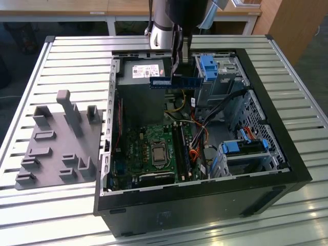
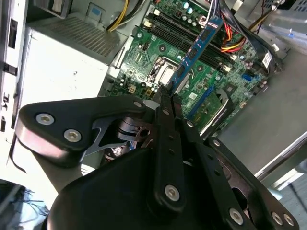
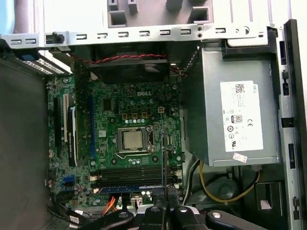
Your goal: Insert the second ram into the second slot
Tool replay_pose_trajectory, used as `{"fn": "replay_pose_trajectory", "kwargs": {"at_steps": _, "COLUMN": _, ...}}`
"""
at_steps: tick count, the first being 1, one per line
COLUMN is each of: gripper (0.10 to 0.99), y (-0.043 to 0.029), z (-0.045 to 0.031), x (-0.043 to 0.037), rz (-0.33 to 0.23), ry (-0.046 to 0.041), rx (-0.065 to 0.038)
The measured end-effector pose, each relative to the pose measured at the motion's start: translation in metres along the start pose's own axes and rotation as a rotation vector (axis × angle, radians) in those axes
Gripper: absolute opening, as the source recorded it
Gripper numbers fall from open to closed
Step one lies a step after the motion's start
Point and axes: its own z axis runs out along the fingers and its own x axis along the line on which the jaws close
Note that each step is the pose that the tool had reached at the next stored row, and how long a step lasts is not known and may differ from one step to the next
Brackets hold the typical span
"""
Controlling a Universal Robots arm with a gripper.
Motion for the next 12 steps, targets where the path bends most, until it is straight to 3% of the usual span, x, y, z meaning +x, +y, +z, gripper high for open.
{"fn": "replay_pose_trajectory", "kwargs": {"at_steps": 6, "gripper": 0.133, "y": 0.0, "z": 0.0009, "x": 0.0, "rz": 0.101, "ry": -0.0029, "rx": 0.002}}
{"fn": "replay_pose_trajectory", "kwargs": {"at_steps": 12, "gripper": 0.133, "y": -0.0004, "z": 0.0011, "x": 0.0049, "rz": 0.12, "ry": -0.0036, "rx": 0.002}}
